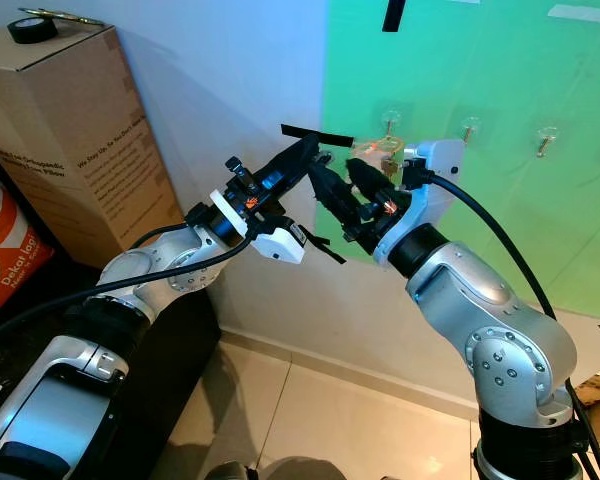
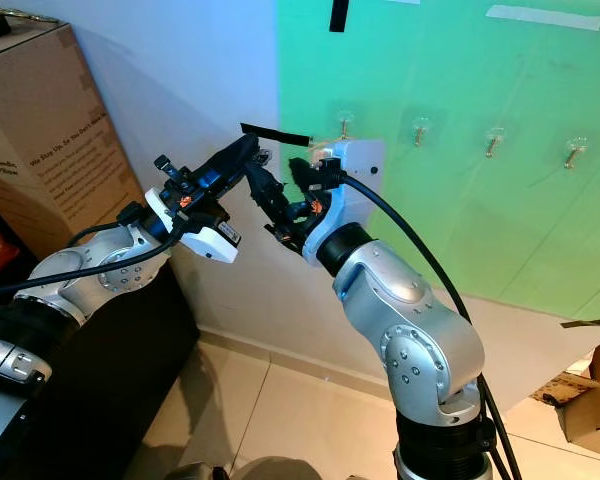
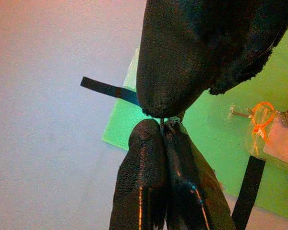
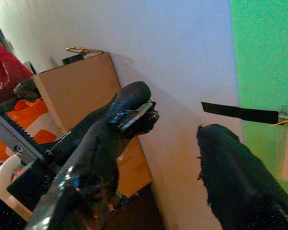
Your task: Hang keys on a hook
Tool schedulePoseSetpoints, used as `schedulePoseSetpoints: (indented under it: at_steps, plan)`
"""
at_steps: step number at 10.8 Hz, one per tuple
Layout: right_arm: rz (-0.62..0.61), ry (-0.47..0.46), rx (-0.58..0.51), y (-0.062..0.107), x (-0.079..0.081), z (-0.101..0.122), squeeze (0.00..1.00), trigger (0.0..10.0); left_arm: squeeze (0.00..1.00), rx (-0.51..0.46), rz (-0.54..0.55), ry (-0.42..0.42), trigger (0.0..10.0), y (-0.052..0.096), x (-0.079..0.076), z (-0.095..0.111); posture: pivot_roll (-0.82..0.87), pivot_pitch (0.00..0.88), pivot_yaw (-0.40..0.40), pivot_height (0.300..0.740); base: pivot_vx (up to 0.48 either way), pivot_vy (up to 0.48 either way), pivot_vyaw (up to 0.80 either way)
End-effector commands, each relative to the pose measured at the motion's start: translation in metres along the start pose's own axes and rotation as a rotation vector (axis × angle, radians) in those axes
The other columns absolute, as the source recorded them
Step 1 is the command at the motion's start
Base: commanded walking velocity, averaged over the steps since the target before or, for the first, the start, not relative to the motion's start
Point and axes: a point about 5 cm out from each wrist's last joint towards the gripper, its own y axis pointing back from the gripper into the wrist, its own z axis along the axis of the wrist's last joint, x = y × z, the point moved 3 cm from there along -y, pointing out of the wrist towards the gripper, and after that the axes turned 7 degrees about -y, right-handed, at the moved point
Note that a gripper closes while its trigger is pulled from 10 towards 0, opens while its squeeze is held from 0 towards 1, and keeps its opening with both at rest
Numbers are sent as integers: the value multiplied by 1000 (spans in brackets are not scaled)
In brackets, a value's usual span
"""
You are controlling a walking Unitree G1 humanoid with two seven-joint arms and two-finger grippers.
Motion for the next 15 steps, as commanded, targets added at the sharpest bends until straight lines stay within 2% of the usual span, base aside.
schedulePoseSetpoints:
  at_steps: [1, 5, 8, 10, 12, 13, 14, 15]
  plan:
    - [-16, 7, 9, 0, -3, 0, 0, 0, 0, -15, 11, -17, 0, -4, 4, 1, -132, 0, 28, 740, 0, 0, 0]
    - [-18, 15, 5, -1, -5, 2, 0, 0, 0, -2, 14, -19, 0, -4, 5, -3, -130, 0, 28, 740, 0, 0, 0]
    - [-4, 45, 4, 5, -10, 7, 0, 0, 0, 47, 21, -14, 0, -1, 7, -12, -131, 0, 29, 740, 0, 0, 0]
    - [83, 67, 6, 11, -6, 13, 0, 0, 0, 67, 24, -9, 0, 1, 7, -16, -136, 0, 31, 740, 0, 0, 0]
    - [96, 65, 10, 15, -9, 14, 0, 0, 0, 66, 26, -5, 0, -1, 8, -17, -134, 0, 32, 740, 0, 0, 0]
    - [89, 150, 41, 15, -11, 11, 0, 2549, 0, 63, 29, -4, 0, -2, 9, -16, -134, 0, 32, 740, 0, 0, 0]
    - [81, 198, 64, 15, -12, 8, 0, 10000, 0, 60, 31, -3, 0, -3, 10, -15, -134, 0, 34, 740, 0, 0, 0]
    - [91, 233, 113, 13, -8, -4, 1000, 10000, 0, 51, 32, -5, 0, -6, 11, -14, -132, 0, 33, 740, 0, 0, 0]
